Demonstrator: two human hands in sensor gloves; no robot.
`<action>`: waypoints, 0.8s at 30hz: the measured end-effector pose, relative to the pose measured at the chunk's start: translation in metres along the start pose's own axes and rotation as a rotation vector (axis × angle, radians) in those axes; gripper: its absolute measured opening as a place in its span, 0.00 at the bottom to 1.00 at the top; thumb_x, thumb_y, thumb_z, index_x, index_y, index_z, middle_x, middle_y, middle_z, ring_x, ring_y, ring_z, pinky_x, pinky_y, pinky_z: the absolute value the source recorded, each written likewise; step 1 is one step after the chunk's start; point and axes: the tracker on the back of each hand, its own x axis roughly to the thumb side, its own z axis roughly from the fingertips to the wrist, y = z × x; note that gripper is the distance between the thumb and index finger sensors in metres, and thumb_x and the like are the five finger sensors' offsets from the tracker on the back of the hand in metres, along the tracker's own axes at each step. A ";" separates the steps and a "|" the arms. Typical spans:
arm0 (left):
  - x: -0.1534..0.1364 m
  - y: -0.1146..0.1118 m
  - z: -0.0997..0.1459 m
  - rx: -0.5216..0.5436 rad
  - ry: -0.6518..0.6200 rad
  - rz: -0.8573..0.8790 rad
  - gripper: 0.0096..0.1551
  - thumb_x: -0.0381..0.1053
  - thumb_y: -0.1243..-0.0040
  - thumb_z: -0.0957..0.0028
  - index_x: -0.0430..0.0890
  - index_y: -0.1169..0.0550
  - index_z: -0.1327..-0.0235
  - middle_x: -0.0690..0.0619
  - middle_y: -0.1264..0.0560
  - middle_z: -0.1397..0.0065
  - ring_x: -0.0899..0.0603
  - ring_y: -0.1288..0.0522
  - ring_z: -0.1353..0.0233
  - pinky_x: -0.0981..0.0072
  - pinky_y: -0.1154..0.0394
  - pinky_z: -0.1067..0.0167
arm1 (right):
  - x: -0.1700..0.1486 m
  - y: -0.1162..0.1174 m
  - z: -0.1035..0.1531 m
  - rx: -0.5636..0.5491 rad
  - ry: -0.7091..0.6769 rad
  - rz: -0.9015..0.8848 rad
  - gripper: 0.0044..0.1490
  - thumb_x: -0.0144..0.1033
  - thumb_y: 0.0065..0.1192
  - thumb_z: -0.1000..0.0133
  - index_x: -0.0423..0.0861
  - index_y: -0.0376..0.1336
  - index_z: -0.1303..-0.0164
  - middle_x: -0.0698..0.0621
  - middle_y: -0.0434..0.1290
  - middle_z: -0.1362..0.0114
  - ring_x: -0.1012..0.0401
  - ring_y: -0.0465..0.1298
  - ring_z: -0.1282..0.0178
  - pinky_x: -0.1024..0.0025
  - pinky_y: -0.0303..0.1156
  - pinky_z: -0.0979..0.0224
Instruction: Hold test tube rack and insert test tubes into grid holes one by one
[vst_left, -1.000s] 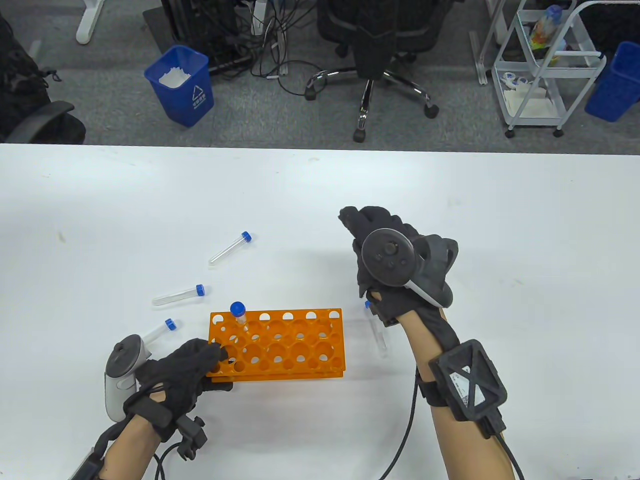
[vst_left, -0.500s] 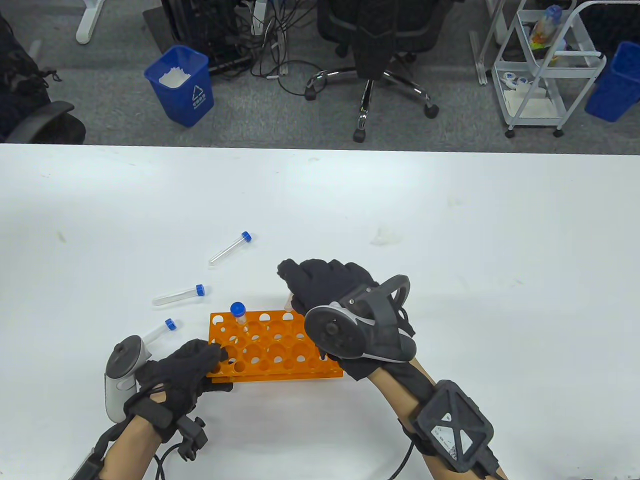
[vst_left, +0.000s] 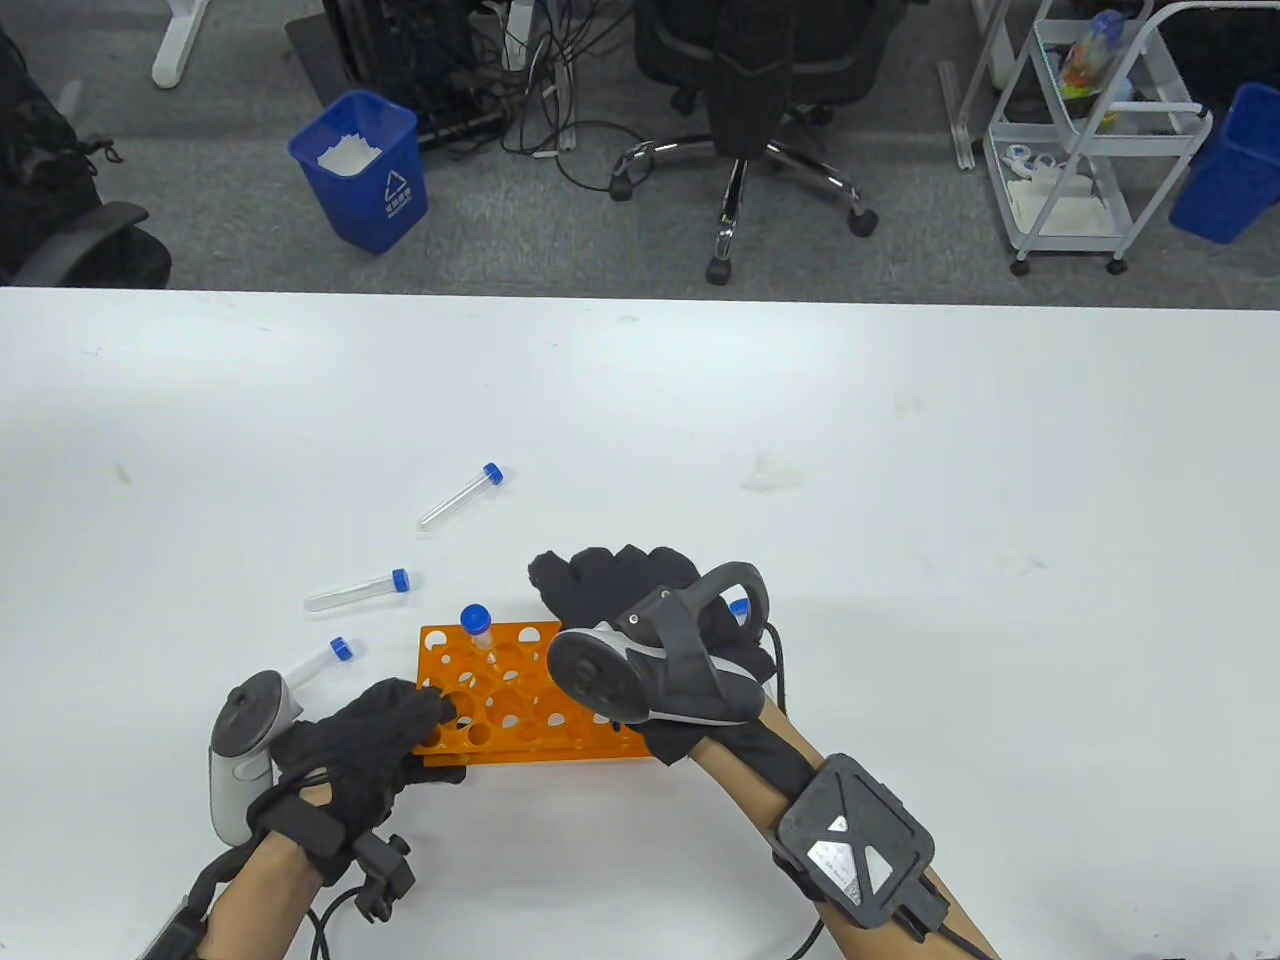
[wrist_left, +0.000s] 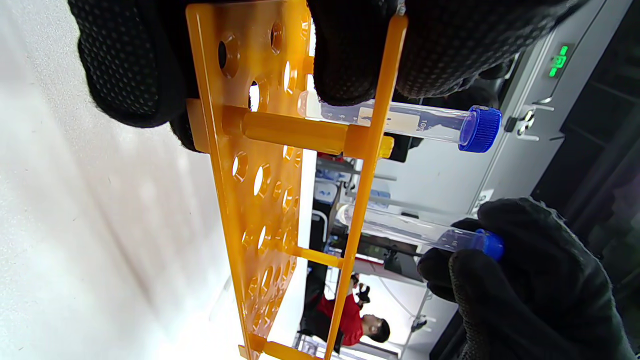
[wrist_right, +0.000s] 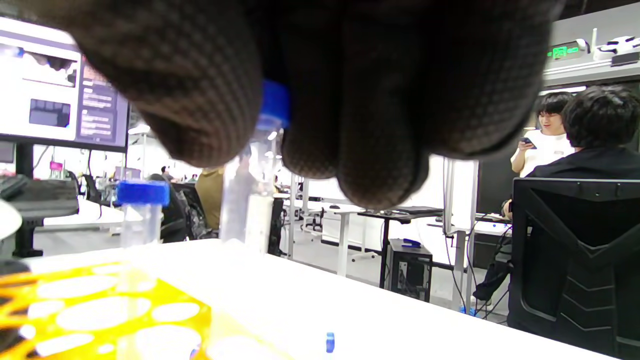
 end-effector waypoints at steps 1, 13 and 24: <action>0.000 0.000 0.000 0.001 0.000 0.000 0.20 0.62 0.39 0.51 0.52 0.22 0.54 0.34 0.37 0.28 0.33 0.16 0.39 0.45 0.17 0.44 | 0.001 0.002 0.000 0.008 -0.004 0.008 0.36 0.40 0.77 0.58 0.49 0.69 0.38 0.44 0.82 0.41 0.46 0.86 0.51 0.45 0.82 0.48; 0.000 0.001 0.001 0.006 -0.006 0.004 0.20 0.62 0.39 0.51 0.52 0.22 0.54 0.29 0.36 0.30 0.33 0.16 0.39 0.45 0.17 0.44 | 0.007 0.018 0.000 0.057 -0.021 0.054 0.36 0.41 0.78 0.59 0.48 0.69 0.38 0.45 0.82 0.42 0.46 0.86 0.52 0.45 0.82 0.48; 0.001 0.001 0.001 0.008 -0.008 0.008 0.20 0.62 0.39 0.51 0.52 0.22 0.54 0.29 0.36 0.30 0.33 0.16 0.39 0.45 0.17 0.44 | 0.010 0.018 0.000 0.062 -0.022 0.074 0.37 0.41 0.77 0.58 0.48 0.69 0.38 0.45 0.82 0.42 0.47 0.86 0.52 0.45 0.82 0.48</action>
